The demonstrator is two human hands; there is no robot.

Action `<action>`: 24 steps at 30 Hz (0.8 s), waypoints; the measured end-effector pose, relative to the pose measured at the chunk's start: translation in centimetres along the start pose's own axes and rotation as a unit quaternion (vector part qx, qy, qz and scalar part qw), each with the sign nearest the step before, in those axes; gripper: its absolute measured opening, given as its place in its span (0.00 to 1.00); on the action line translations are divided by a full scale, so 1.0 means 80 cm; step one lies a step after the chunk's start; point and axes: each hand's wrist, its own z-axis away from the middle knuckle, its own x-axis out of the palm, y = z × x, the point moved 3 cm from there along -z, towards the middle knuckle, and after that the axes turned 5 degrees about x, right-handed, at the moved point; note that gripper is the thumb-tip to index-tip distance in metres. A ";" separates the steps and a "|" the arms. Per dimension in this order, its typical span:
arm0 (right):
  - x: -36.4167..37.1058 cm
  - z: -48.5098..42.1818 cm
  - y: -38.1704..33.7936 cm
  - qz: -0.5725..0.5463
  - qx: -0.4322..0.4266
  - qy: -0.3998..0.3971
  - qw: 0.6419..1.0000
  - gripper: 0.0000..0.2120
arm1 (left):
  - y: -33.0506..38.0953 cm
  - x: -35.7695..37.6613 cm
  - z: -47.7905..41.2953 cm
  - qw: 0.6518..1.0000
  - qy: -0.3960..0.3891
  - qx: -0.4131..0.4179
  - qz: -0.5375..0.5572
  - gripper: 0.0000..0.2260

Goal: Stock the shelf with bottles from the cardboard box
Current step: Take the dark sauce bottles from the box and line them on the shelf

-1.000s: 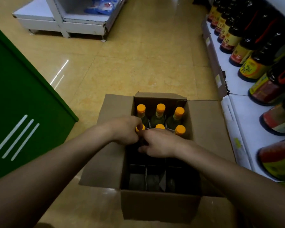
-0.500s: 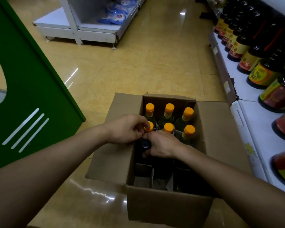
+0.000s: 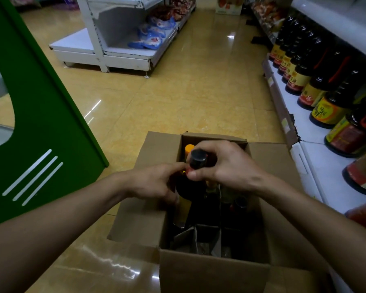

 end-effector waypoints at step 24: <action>-0.080 0.002 -0.045 -0.433 -0.148 0.024 0.889 0.21 | 0.051 0.031 0.004 0.950 0.030 0.079 0.299 0.25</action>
